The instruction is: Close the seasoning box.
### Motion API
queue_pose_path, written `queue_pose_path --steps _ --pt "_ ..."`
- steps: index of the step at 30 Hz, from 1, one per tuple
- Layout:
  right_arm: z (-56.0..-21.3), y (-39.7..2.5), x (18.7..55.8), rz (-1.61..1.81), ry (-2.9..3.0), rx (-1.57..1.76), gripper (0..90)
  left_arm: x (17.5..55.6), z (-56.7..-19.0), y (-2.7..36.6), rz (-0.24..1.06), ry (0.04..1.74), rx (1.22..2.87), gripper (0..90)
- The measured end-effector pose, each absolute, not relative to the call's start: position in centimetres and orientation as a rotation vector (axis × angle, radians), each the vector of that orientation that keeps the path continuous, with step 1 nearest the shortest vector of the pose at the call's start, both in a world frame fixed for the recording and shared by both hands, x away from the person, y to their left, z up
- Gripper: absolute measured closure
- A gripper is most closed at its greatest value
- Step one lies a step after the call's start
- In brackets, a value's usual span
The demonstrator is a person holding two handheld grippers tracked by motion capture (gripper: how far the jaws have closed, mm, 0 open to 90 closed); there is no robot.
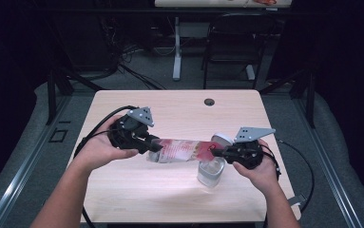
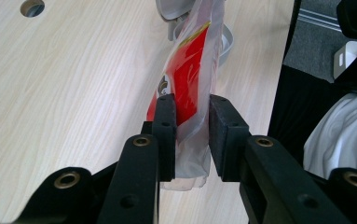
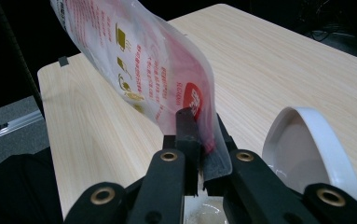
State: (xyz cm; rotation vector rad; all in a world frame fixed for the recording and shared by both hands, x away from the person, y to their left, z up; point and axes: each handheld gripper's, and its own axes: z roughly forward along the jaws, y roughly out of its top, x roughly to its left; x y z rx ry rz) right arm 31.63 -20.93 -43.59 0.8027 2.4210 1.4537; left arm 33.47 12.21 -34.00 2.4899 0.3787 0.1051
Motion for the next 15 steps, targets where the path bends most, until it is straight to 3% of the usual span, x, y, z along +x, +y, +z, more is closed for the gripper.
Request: queue_pose_path --steps 15 --pt "-43.72 -21.06 31.59 1.461 2.418 0.803 87.7 33.56 -33.90 12.11 0.102 0.375 2.489 74.1"
